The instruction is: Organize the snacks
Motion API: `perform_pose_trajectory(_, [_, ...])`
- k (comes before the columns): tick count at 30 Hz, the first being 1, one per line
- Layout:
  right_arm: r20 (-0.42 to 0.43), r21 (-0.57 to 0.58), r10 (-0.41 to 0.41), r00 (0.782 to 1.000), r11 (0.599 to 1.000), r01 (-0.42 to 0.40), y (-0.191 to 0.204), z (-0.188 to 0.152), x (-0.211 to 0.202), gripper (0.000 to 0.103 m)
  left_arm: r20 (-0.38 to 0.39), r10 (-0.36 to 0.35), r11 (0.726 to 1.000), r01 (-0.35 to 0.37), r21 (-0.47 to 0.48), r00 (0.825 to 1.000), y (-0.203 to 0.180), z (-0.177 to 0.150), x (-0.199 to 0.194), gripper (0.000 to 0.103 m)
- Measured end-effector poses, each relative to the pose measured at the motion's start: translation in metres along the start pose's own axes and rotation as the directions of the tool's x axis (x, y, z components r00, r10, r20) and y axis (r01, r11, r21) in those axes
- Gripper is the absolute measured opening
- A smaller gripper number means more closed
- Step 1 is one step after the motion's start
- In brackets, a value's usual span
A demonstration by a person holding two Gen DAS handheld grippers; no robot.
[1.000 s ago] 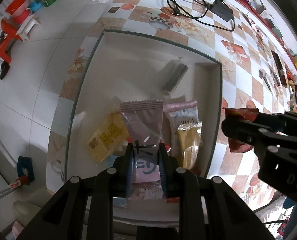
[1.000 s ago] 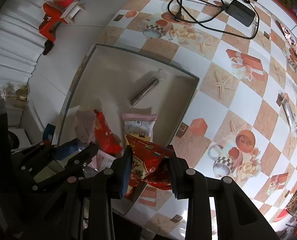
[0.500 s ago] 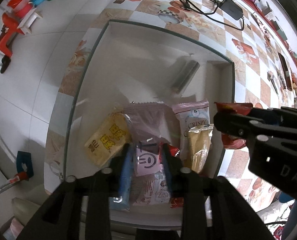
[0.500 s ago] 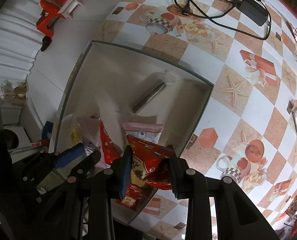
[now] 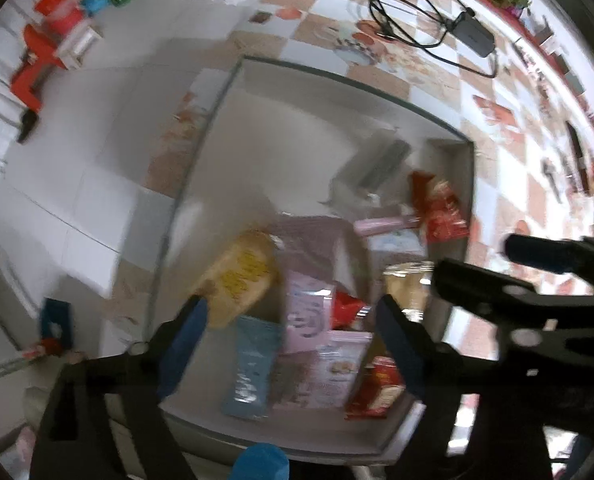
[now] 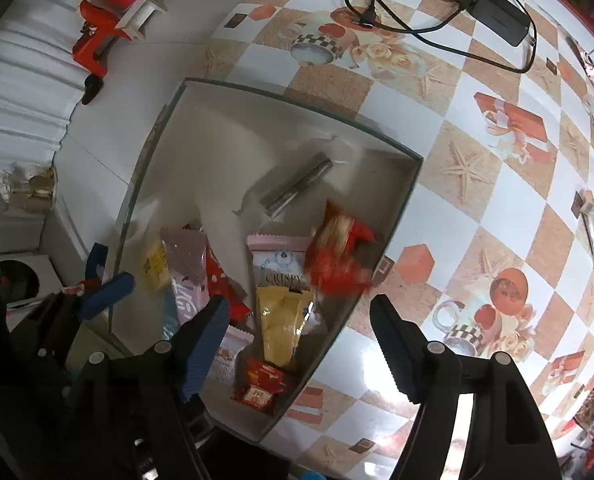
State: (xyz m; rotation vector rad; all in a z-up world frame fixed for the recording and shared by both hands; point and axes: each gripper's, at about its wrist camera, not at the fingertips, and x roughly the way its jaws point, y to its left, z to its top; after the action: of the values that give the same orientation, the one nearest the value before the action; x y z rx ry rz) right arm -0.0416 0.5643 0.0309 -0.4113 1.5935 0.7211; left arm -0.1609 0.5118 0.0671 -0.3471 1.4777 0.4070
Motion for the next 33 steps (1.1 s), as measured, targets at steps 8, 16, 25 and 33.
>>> perform_pose_trajectory(8, [0.049,0.026,-0.048,0.998,0.999,0.047,-0.011,-0.012,-0.018,0.103,0.057,0.065,0.997,-0.067,0.028,0.996,-0.005,-0.007,-0.015,0.103])
perform_pose_trajectory(16, [0.069,0.017,-0.054,0.996,0.998,0.053,-0.008,-0.022,-0.034,0.103,0.047,0.085,0.995,-0.087,0.048,0.995,-0.01,-0.016,-0.028,0.103])
perform_pose_trajectory(25, [0.093,-0.021,-0.078,0.993,0.997,0.081,0.003,-0.03,-0.046,0.103,0.033,0.065,0.995,-0.067,0.078,0.997,-0.013,-0.028,-0.036,0.103])
perform_pose_trajectory(33, [0.093,-0.031,-0.089,0.992,0.995,0.093,0.008,-0.033,-0.05,0.103,0.031,0.052,0.995,-0.054,0.081,0.998,-0.013,-0.036,-0.041,0.103])
